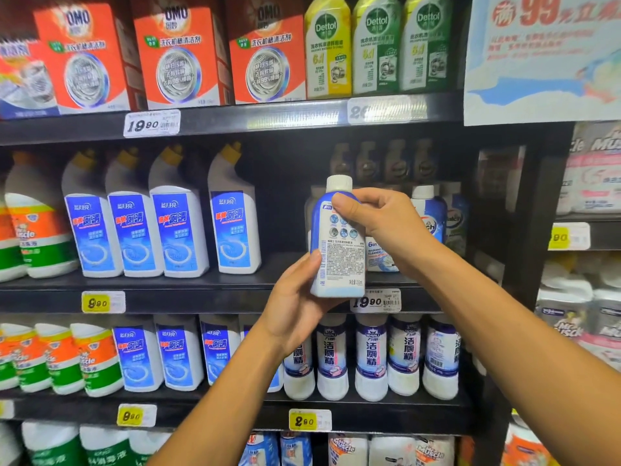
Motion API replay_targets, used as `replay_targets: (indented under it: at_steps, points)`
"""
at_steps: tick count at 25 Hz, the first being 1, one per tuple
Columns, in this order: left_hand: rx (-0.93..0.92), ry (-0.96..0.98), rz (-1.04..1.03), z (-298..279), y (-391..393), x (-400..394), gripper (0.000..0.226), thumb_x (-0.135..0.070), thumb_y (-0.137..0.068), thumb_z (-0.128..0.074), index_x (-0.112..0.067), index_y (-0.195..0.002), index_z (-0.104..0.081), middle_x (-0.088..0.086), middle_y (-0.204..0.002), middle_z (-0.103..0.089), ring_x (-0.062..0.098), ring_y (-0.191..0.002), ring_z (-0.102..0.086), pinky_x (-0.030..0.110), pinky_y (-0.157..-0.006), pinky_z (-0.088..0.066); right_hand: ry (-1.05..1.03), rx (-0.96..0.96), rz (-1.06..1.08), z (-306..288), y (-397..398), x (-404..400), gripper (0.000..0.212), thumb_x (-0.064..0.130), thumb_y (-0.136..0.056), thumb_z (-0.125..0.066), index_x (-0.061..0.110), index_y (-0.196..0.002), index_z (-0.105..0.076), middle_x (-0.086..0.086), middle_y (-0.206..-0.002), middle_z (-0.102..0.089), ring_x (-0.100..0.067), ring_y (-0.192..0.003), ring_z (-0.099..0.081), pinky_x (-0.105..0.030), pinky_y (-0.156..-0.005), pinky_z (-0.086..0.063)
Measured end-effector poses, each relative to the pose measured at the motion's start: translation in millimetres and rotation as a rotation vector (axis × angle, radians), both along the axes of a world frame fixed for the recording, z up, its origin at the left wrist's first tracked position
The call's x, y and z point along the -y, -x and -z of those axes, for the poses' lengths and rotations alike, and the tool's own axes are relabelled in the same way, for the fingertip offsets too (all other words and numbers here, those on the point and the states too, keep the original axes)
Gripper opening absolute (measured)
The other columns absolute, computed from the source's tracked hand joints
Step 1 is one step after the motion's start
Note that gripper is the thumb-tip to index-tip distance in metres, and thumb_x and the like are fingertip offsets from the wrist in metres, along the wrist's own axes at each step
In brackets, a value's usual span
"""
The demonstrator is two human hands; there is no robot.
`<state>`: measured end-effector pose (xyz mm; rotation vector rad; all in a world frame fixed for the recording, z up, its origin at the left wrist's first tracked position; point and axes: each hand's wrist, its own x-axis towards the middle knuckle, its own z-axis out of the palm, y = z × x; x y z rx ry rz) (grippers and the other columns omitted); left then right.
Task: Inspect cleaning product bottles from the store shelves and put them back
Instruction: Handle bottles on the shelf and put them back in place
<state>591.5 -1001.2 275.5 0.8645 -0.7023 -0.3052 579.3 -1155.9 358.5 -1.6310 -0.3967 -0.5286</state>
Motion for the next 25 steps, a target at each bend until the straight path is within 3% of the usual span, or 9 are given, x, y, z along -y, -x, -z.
replay_targets:
  at_steps: [4, 7, 9, 11, 13, 15, 19, 22, 25]
  points:
    - [0.222, -0.181, -0.591, 2, 12, 14, 0.043, -0.022, -0.081, -0.073, -0.015, -0.122, -0.065, 0.004, -0.119, -0.071, 0.017, -0.109, -0.066, 0.031, -0.091, -0.052, -0.020, -0.004, 0.044, 14, 11, -2, 0.032, 0.038, -0.088, -0.071, 0.017, -0.112, -0.066, 0.016, -0.087, -0.076, 0.002, -0.085, -0.070, -0.024, -0.076, -0.056]
    - [0.342, -0.332, -0.903, 13, 21, 23, 0.060, -0.010, -0.075, -0.083, -0.013, -0.128, -0.057, 0.005, -0.124, -0.061, 0.017, -0.114, -0.061, 0.035, -0.099, -0.050, -0.068, 0.017, -0.005, 34, 20, -7, 0.024, 0.027, -0.086, -0.076, 0.019, -0.107, -0.068, 0.001, -0.098, -0.077, -0.010, -0.092, -0.072, -0.022, -0.072, -0.057]
    - [0.384, -0.381, -0.890, 20, 24, 22, 0.065, -0.017, -0.073, -0.084, -0.018, -0.130, -0.053, 0.002, -0.125, -0.057, 0.011, -0.115, -0.059, 0.028, -0.096, -0.050, -0.149, 0.009, -0.019, 45, 23, -3, 0.021, 0.018, -0.087, -0.074, 0.016, -0.107, -0.070, -0.001, -0.096, -0.078, -0.011, -0.090, -0.073, -0.020, -0.067, -0.056]
    - [0.302, -0.341, -0.707, 24, 24, 11, 0.055, -0.028, -0.076, -0.074, -0.023, -0.127, -0.054, -0.001, -0.123, -0.061, 0.003, -0.107, -0.062, 0.019, -0.086, -0.051, -0.227, -0.032, -0.065, 52, 26, 5, 0.017, 0.016, -0.090, -0.070, 0.013, -0.107, -0.069, 0.002, -0.092, -0.078, -0.010, -0.083, -0.074, -0.018, -0.063, -0.054]
    - [0.149, -0.330, -0.415, 31, 23, -1, 0.043, -0.031, -0.081, -0.065, -0.018, -0.121, -0.060, 0.002, -0.116, -0.070, 0.008, -0.098, -0.068, 0.028, -0.083, -0.055, -0.286, -0.084, -0.117, 61, 29, 13, 0.017, 0.020, -0.089, -0.070, 0.012, -0.104, -0.068, 0.001, -0.089, -0.076, -0.010, -0.077, -0.072, -0.019, -0.062, -0.053]
    - [0.115, -0.386, -0.289, 49, 28, -5, 0.040, -0.027, -0.083, -0.066, -0.011, -0.120, -0.063, 0.007, -0.113, -0.074, 0.019, -0.098, -0.071, 0.033, -0.079, -0.058, -0.291, -0.129, -0.141, 72, 32, 16, 0.022, 0.031, -0.085, -0.069, 0.016, -0.101, -0.070, -0.002, -0.094, -0.075, -0.015, -0.085, -0.071, -0.032, -0.077, -0.053]
    - [0.051, -0.297, -0.450, 78, 49, 4, 0.044, -0.022, -0.073, -0.082, -0.011, -0.113, -0.064, 0.007, -0.104, -0.076, 0.021, -0.097, -0.073, 0.029, -0.074, -0.059, -0.359, -0.129, -0.124, 103, 42, 15, 0.032, 0.043, -0.087, -0.065, 0.018, -0.106, -0.071, -0.005, -0.106, -0.075, -0.021, -0.098, -0.071, -0.046, -0.090, -0.054]
    - [0.008, -0.234, -0.602, 95, 64, 12, 0.043, -0.019, -0.069, -0.082, -0.011, -0.108, -0.066, 0.003, -0.097, -0.077, 0.015, -0.088, -0.074, 0.019, -0.069, -0.056, -0.288, -0.179, -0.119, 132, 60, 17, 0.040, 0.040, -0.090, -0.060, 0.018, -0.123, -0.063, -0.004, -0.113, -0.074, -0.021, -0.104, -0.071, -0.032, -0.074, -0.058]
    - [-0.047, -0.232, -0.676, 105, 78, 20, 0.036, -0.001, -0.073, -0.081, -0.018, -0.102, -0.066, -0.009, -0.090, -0.077, 0.008, -0.083, -0.074, 0.014, -0.066, -0.055, -0.269, -0.187, -0.159, 148, 73, 16, 0.037, 0.019, -0.091, -0.065, 0.017, -0.128, -0.060, -0.004, -0.114, -0.074, -0.019, -0.103, -0.072, -0.020, -0.069, -0.056]
